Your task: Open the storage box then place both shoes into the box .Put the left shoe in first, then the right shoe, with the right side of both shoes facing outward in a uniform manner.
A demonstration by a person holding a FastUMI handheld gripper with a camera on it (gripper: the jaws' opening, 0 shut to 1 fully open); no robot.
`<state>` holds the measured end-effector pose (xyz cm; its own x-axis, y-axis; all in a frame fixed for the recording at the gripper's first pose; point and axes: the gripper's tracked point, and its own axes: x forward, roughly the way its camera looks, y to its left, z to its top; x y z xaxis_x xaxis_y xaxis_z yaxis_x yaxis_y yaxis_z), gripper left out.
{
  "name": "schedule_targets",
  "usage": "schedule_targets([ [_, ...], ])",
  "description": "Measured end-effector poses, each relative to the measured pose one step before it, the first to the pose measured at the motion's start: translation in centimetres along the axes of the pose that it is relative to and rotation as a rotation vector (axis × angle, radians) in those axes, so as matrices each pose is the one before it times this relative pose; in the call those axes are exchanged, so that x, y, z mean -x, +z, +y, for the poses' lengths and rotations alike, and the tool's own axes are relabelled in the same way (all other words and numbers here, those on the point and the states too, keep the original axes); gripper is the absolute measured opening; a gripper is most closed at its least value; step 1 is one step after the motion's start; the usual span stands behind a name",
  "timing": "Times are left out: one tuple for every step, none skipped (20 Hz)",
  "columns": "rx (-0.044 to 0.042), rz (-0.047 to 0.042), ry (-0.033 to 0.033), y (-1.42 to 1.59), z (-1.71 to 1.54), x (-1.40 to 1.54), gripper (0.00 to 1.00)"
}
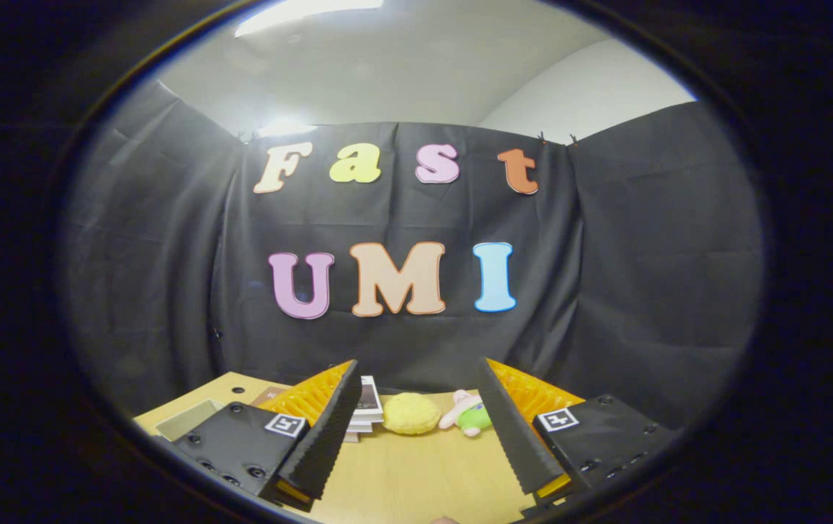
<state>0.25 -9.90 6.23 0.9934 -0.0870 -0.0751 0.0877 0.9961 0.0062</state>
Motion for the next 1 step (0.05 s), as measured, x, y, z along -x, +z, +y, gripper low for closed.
schedule_targets([
  [-0.00671, 0.00146, -0.00053, 0.003, -0.036, 0.000, 0.99],
])
